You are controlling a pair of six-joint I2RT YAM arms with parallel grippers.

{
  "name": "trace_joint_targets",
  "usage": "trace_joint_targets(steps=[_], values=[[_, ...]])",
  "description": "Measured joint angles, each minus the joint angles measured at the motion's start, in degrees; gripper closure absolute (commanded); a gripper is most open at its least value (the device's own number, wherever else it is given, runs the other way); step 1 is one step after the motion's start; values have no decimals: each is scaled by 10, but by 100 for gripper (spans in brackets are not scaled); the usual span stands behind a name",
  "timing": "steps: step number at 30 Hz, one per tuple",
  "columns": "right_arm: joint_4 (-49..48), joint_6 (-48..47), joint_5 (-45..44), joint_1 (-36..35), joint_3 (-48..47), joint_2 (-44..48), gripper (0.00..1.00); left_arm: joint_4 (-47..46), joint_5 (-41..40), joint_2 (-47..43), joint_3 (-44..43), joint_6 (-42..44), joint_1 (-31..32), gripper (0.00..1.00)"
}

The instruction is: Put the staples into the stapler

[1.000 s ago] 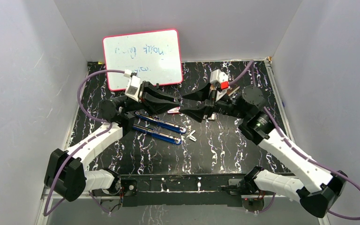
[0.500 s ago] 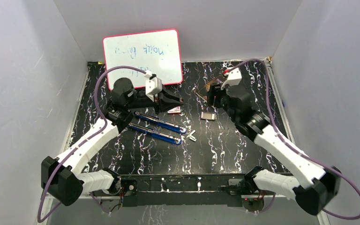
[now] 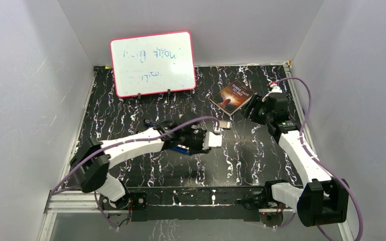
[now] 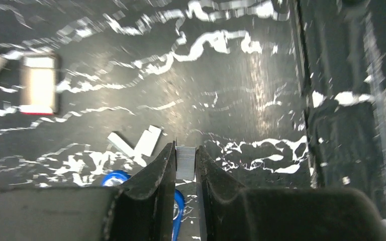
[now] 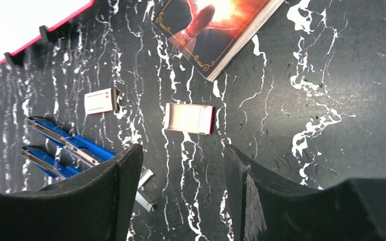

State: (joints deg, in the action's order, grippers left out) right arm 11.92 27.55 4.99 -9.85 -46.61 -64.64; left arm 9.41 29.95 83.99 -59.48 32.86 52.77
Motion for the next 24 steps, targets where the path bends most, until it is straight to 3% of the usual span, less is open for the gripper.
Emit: trace_joint_targets(steps=[8, 24], values=[[-19, 15, 27, 20, 14, 74, 31, 62, -86, 117, -3, 89, 40, 100], [-20, 15, 46, 20, 14, 75, 31, 60, -123, 189, -42, 132, 52, 96]])
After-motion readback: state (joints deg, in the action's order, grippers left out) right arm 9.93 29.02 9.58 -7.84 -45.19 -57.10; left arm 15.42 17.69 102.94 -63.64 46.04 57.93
